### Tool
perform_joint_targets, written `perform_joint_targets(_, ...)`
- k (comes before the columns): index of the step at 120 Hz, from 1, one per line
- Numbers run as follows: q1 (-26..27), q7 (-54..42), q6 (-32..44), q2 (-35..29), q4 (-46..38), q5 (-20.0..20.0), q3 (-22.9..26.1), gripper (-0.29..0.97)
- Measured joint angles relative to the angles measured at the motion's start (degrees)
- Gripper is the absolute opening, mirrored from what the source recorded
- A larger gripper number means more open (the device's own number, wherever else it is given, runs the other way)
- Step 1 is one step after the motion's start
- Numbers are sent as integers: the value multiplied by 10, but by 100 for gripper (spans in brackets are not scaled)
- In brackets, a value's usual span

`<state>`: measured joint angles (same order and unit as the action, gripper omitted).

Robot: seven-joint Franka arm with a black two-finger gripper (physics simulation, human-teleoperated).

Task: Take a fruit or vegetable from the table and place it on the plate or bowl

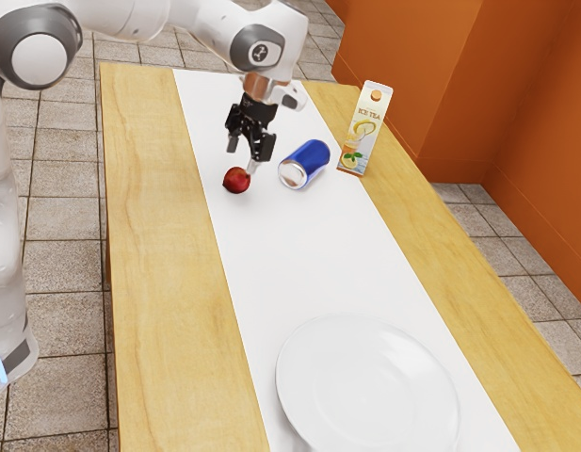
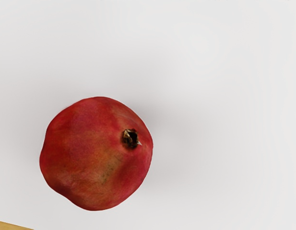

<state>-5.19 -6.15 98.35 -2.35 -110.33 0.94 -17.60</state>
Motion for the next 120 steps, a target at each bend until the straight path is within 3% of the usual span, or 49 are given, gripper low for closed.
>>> perform_joint_targets(83,-30,1,8,36,2,9,-4,66)
perform_joint_targets(120,3,0,15,53,6,15,-10,66)
